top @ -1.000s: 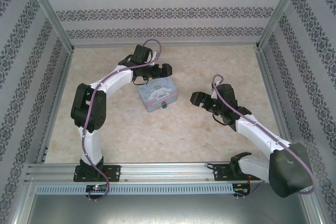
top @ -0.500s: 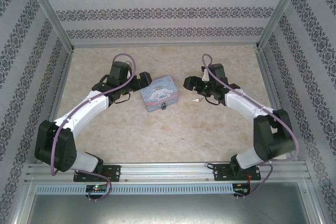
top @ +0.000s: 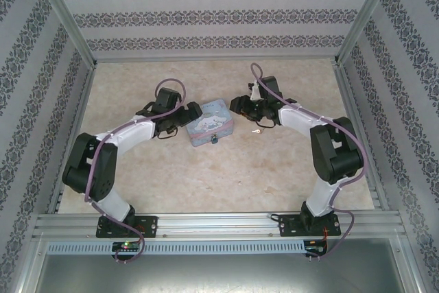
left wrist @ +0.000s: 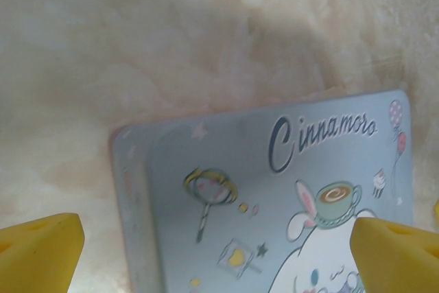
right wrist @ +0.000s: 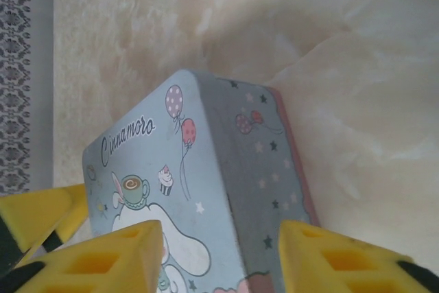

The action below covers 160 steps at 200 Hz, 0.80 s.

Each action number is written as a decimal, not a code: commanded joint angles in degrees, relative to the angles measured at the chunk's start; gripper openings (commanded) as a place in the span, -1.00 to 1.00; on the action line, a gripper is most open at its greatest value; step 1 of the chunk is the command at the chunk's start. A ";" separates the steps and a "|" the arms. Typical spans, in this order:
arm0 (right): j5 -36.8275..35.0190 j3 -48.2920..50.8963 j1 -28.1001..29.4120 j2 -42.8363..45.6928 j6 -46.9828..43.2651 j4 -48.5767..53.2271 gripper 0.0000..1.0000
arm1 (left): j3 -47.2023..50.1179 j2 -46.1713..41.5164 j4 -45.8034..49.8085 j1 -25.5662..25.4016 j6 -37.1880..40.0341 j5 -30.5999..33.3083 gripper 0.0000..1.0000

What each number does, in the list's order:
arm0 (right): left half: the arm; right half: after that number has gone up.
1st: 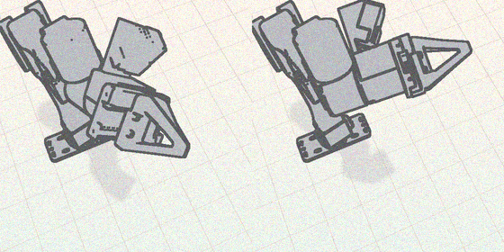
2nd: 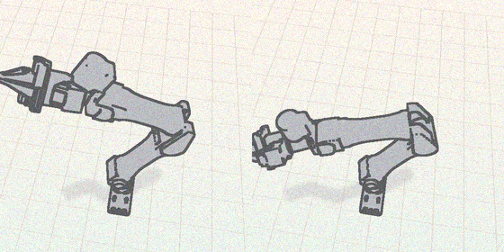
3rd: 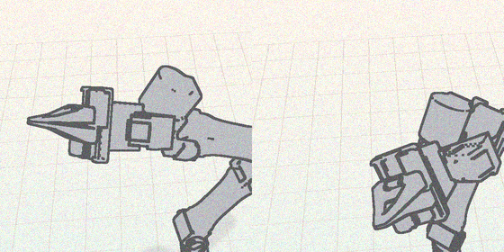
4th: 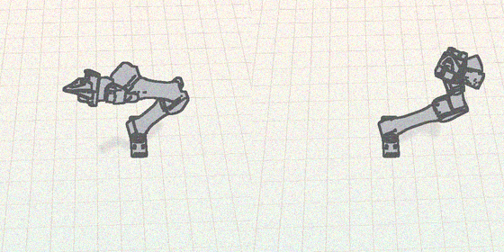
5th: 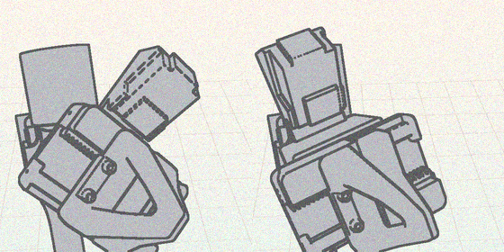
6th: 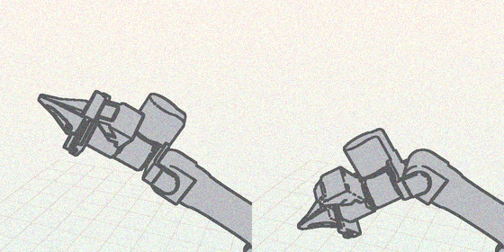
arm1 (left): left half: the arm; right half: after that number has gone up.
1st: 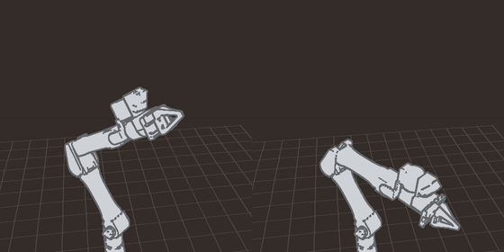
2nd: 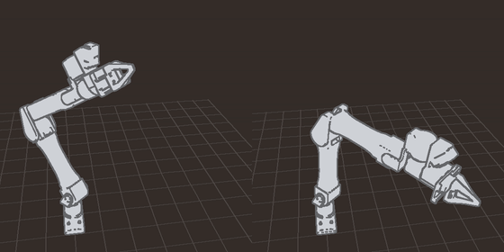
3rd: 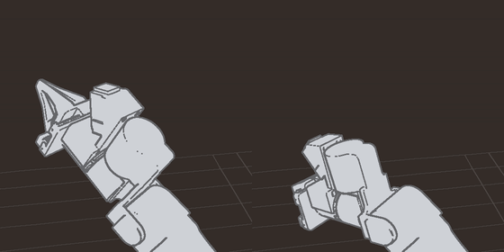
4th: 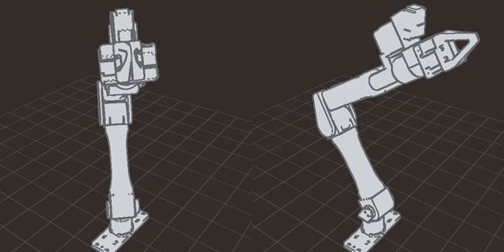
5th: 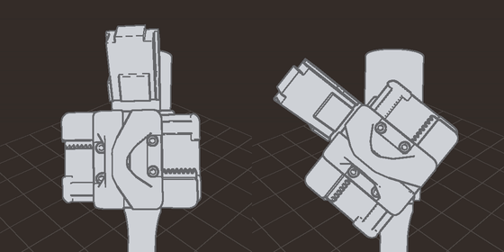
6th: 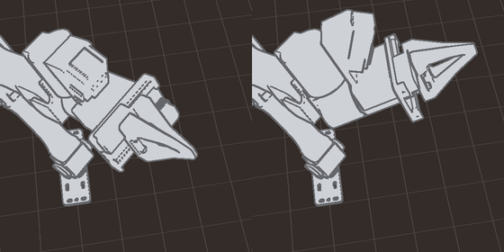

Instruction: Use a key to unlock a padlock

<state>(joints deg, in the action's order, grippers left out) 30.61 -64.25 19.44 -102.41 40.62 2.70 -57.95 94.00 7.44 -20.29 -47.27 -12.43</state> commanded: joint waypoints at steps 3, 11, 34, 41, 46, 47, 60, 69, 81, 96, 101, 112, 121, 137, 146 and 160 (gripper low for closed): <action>2.08 -1.04 1.49 -0.78 1.29 -2.12 -0.12 | -3.62 1.98 -3.23 -0.58 -0.81 -1.92 0.99; 2.02 -0.44 1.88 -0.60 1.56 -2.57 -0.18 | -4.22 2.69 -3.14 -0.63 -0.67 -2.31 0.99; 1.41 1.48 2.92 0.09 2.11 -3.53 -0.24 | -5.44 4.38 -3.33 -0.73 -0.33 -3.68 0.99; 1.21 2.22 3.20 0.47 2.30 -3.74 -0.25 | -5.80 4.76 -3.38 -0.82 -0.28 -4.15 0.99; 1.12 2.78 3.39 0.74 2.46 -4.11 -0.25 | -6.05 5.08 -3.41 -0.95 -0.18 -4.40 0.99; 1.07 2.93 3.44 0.77 2.45 -4.15 -0.25 | -6.08 5.11 -3.40 -1.00 -0.23 -4.47 0.99; 0.52 4.57 4.14 1.73 3.00 -5.01 -0.26 | -6.59 5.73 -3.18 -1.34 0.02 -5.03 0.99; -0.01 5.95 4.71 2.41 3.39 -5.62 -0.27 | -6.74 6.01 -3.14 -1.61 0.15 -5.40 0.99; -0.58 7.64 5.44 3.44 3.99 -6.50 -0.27 | -6.84 6.19 -3.14 -1.93 0.33 -5.82 0.99; -1.65 9.88 6.32 4.92 4.44 -7.44 -0.27 | -6.56 6.11 -3.02 -2.53 0.70 -5.89 0.99; -1.96 10.61 6.62 5.38 4.59 -7.66 -0.27 | -6.40 6.03 -3.01 -2.64 0.84 -5.87 0.99; -2.47 12.04 7.12 6.63 4.92 -7.97 -0.27 | -5.94 5.83 -3.00 -2.87 1.02 -5.87 0.99; -3.02 13.07 7.59 7.68 5.10 -8.15 -0.27 | -5.34 5.59 -3.21 -2.95 1.04 -5.83 0.99; -4.08 14.67 8.06 9.59 5.48 -8.09 -0.27 | -3.88 4.87 -3.95 -3.09 0.87 -5.84 0.99; -4.35 15.10 8.07 10.32 5.61 -8.16 -0.25 | -3.15 4.43 -4.25 -3.09 0.70 -5.82 0.99; -5.00 14.93 7.85 11.28 5.28 -7.48 -0.15 | -2.13 3.68 -4.90 -3.19 0.42 -5.51 0.99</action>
<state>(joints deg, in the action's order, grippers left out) 27.31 -50.37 26.59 -92.84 45.21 -5.67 -62.33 99.42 4.75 -22.04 -46.94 -16.05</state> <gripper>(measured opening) 0.389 0.996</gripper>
